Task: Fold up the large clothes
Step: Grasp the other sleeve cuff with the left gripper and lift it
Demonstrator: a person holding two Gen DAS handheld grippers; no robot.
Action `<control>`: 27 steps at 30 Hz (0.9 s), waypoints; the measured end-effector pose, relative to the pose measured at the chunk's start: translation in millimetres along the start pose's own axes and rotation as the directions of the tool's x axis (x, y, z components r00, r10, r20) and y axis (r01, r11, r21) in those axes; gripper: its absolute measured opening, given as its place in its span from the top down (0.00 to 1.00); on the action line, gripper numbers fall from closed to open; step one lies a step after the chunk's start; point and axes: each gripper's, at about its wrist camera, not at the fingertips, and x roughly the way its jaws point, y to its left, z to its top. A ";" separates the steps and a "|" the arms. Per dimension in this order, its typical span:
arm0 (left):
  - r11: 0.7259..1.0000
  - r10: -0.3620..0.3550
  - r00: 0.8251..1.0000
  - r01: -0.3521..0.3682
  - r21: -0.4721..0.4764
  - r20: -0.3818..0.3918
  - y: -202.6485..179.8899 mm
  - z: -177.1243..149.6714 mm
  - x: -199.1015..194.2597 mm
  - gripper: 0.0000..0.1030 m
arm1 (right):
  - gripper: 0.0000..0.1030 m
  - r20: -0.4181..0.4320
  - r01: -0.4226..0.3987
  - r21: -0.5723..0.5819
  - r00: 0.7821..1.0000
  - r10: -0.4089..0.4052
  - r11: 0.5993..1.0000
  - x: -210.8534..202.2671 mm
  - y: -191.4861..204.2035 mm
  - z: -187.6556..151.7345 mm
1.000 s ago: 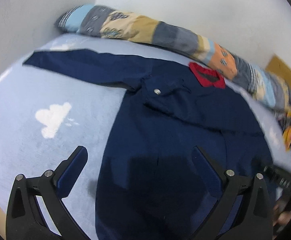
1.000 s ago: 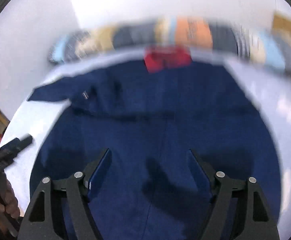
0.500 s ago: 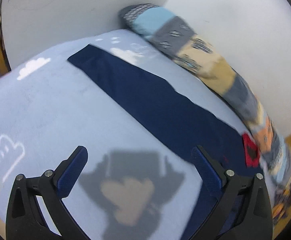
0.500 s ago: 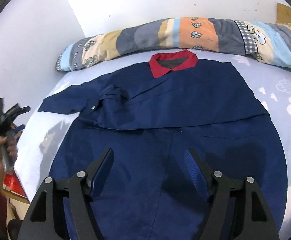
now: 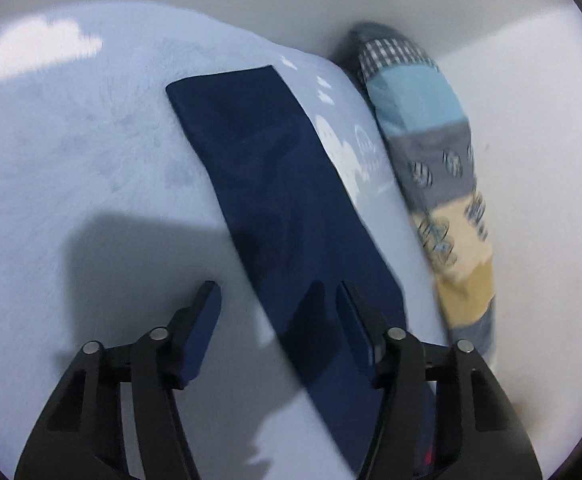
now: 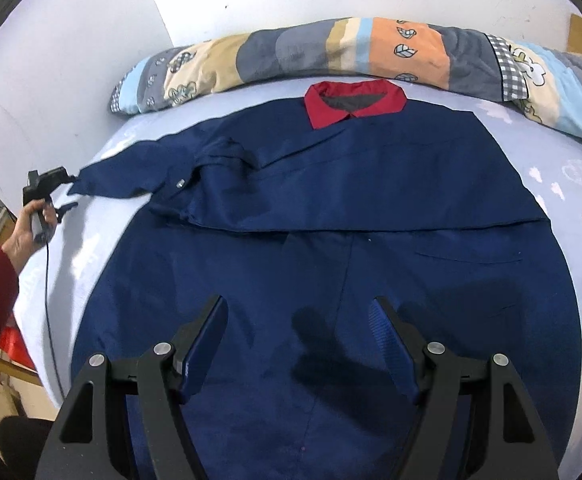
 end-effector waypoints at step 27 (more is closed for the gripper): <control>0.883 -0.292 0.951 0.229 0.411 0.098 -239.8 -36.6 -131.1 0.99 | 0.27 0.265 0.023 0.187 0.962 -0.073 0.982 -64.8 -55.3 17.2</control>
